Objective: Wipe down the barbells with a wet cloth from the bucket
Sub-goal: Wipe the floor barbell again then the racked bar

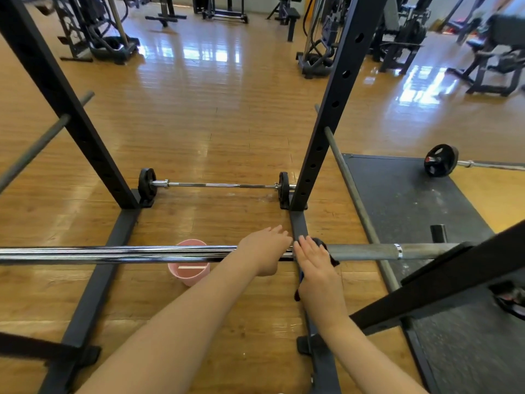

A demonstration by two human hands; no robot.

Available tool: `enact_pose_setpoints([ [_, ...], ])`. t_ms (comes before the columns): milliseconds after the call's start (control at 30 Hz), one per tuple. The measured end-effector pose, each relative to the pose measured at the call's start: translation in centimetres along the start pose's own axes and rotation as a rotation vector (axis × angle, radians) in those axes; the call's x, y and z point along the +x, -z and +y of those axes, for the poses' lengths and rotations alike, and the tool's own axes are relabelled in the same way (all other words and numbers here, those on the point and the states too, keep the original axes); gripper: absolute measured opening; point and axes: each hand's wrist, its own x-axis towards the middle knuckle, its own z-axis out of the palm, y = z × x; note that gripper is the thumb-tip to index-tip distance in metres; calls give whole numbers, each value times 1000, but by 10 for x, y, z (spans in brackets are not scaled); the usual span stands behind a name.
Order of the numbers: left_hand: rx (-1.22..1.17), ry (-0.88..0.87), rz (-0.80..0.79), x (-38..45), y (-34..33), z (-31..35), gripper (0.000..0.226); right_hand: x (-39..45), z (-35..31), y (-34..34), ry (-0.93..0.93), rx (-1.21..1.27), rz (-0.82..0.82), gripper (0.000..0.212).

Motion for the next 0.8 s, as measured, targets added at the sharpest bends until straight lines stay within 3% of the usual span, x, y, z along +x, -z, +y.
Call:
enact_pose_setpoints([
  [67, -13, 0, 22, -1, 0, -1, 72, -3, 13, 7, 33, -29, -11, 77],
  [233, 178, -9, 273, -6, -21, -2, 65, -6, 35, 17, -188, -56, 41, 68],
  [367, 251, 42, 434, -8, -37, 4, 57, -1, 1, -2, -72, -57, 95, 47],
  [500, 195, 153, 375, -9, -30, 12, 60, -5, 3, 1, 5, -9, -5, 71],
  [667, 166, 151, 261, -2, -21, 10, 49, -1, 28, 17, -130, -18, 45, 56],
  [733, 138, 156, 172, 2, -15, 9, 46, 2, 13, 8, -126, -42, 29, 65],
  [800, 110, 162, 106, 5, -12, 7, 56, 2, -4, -2, -63, -7, 1, 74],
])
